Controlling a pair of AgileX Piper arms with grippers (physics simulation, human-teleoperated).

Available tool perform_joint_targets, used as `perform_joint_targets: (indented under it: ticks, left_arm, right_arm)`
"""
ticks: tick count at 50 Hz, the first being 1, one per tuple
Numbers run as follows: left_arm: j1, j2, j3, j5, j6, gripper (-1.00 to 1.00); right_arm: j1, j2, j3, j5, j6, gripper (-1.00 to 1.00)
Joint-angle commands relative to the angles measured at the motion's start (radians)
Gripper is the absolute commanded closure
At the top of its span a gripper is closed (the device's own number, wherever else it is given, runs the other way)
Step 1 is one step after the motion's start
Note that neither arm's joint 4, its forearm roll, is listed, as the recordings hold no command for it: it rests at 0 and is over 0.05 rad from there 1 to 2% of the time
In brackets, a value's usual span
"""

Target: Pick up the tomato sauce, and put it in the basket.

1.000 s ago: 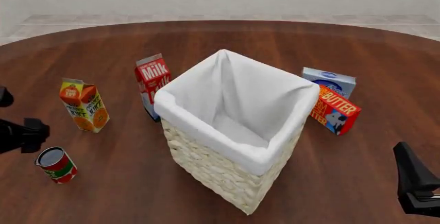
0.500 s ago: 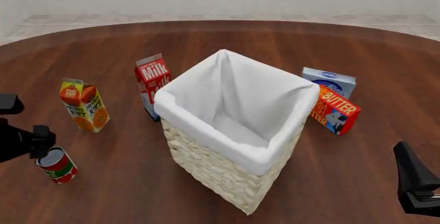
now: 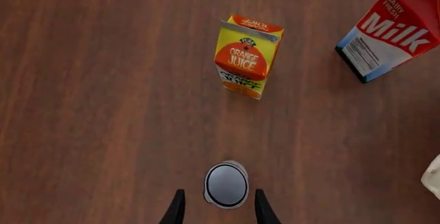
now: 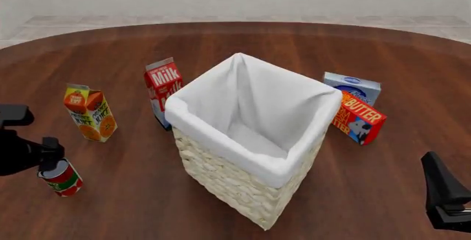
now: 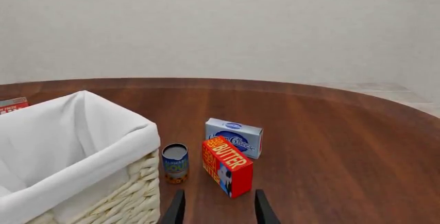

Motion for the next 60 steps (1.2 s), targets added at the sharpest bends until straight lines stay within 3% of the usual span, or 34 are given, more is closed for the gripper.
perform_joint_targets:
  ticks: [1,19,24,30,33,35,45,46,48,58,60]
  left_arm:
    - [-0.002,0.042,0.001,-0.031,-0.002,-1.0]
    - [-0.011,0.084,0.019,-0.071,-0.001,-1.0]
    - [-0.009,0.117,0.047,-0.129,0.005,-1.0]
    - [-0.011,0.103,0.029,-0.092,0.004,-1.0]
    - [-0.013,0.141,0.06,-0.158,0.005,-1.0]
    - [-0.014,0.114,0.039,-0.107,0.005,-1.0]
    - [-0.012,0.134,0.046,-0.128,0.012,-1.0]
    - [-0.011,0.154,0.064,-0.166,0.013,-1.0]
    - [-0.014,0.132,0.048,-0.129,0.01,-1.0]
    - [-0.014,0.151,0.043,-0.144,0.007,-1.0]
    - [-0.012,0.182,0.068,-0.197,0.01,-1.0]
  right_arm:
    - [0.0,0.0,0.0,0.0,0.0,-1.0]
    - [0.0,0.0,0.0,0.0,0.0,-1.0]
    - [0.0,0.0,0.0,0.0,0.0,-1.0]
    - [0.0,0.0,0.0,0.0,0.0,-1.0]
    - [0.0,0.0,0.0,0.0,0.0,-1.0]
    - [0.0,0.0,0.0,0.0,0.0,-1.0]
    - [0.0,0.0,0.0,0.0,0.0,-1.0]
    - [0.0,0.0,0.0,0.0,0.0,-1.0]
    - [0.0,0.0,0.0,0.0,0.0,-1.0]
    - [0.0,0.0,0.0,0.0,0.0,-1.0]
    - [0.0,0.0,0.0,0.0,0.0,-1.0]
